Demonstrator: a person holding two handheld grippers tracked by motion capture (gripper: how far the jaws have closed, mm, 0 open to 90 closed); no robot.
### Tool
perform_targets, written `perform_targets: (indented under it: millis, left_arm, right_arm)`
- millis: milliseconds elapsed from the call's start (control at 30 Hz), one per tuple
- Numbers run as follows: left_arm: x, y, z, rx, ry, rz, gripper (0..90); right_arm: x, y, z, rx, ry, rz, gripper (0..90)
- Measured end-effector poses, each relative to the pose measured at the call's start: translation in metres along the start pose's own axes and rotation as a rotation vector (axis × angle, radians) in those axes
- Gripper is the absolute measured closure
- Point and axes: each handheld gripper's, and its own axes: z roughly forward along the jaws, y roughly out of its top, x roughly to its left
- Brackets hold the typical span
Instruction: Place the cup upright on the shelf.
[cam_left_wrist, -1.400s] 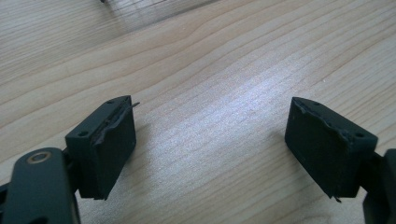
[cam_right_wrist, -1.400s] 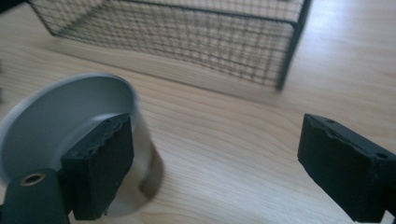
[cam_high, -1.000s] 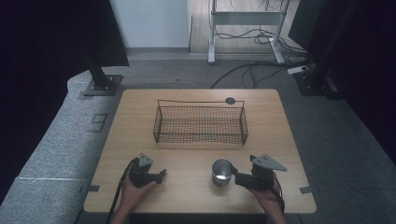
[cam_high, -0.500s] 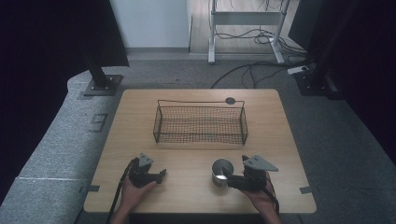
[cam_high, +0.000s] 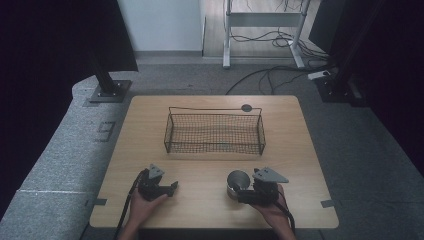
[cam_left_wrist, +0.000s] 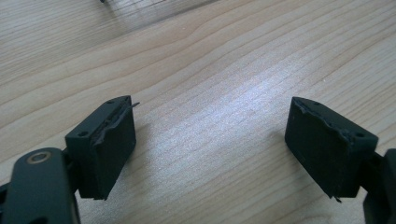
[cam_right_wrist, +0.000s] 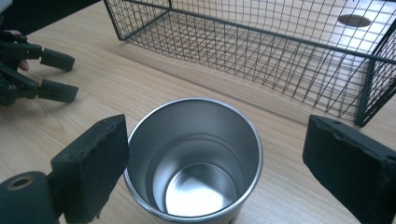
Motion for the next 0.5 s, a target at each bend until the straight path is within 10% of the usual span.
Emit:
perform_targets:
  millis: [500]
  left_arm:
    - [0.000, 0.000, 0.000, 0.000, 0.000, 0.000, 16.4]
  right_arm:
    - [0.008, -0.008, 0.027, 0.073, 0.013, -0.029, 4.8]
